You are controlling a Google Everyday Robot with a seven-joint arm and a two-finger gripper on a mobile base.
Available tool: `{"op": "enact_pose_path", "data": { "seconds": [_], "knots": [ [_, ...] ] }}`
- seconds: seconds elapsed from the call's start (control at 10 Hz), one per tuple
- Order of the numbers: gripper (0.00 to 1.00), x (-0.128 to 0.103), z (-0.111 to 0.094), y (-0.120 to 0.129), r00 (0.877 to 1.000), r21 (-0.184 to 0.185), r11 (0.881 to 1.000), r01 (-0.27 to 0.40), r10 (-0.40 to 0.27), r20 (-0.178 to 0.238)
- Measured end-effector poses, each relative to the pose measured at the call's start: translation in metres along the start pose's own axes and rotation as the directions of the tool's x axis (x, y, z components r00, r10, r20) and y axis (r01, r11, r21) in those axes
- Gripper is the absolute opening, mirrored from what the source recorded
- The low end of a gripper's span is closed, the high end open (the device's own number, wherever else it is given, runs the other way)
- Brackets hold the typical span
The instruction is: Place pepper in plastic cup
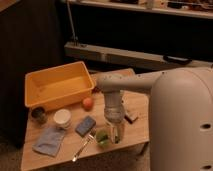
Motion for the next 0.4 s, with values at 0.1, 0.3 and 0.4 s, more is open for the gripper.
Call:
{"op": "enact_pose_path", "data": {
  "seconds": [0.1, 0.3, 0.4],
  "knots": [
    [0.8, -0.0004, -0.0005, 0.0007, 1.0, 0.005, 1.0, 0.002, -0.002, 0.003],
    [0.8, -0.0004, -0.0013, 0.0006, 1.0, 0.006, 1.0, 0.001, -0.001, 0.009],
    [0.8, -0.0006, -0.0014, 0.001, 1.0, 0.007, 1.0, 0.002, -0.002, 0.01]
  ]
}}
